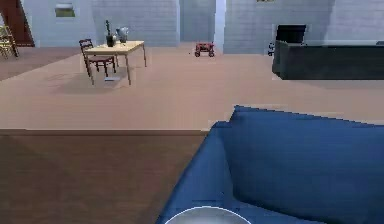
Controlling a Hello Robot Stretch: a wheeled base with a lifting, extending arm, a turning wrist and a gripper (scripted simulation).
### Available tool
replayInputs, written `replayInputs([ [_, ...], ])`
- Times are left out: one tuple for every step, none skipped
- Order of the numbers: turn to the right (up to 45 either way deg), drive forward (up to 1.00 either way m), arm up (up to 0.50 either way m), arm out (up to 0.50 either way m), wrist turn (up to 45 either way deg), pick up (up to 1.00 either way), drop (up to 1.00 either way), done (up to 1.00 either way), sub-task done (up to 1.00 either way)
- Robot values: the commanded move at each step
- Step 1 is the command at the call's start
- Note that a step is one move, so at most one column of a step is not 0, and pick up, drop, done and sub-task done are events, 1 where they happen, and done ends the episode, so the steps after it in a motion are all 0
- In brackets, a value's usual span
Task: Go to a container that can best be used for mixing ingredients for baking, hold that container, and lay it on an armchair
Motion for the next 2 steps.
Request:
replayInputs([
  [-45.0,0.00,0.00,0.00,0.0,0.00,0.00,0.00,0.00],
  [-42.0,0.00,0.00,0.00,0.0,0.00,0.00,0.00,0.00],
])
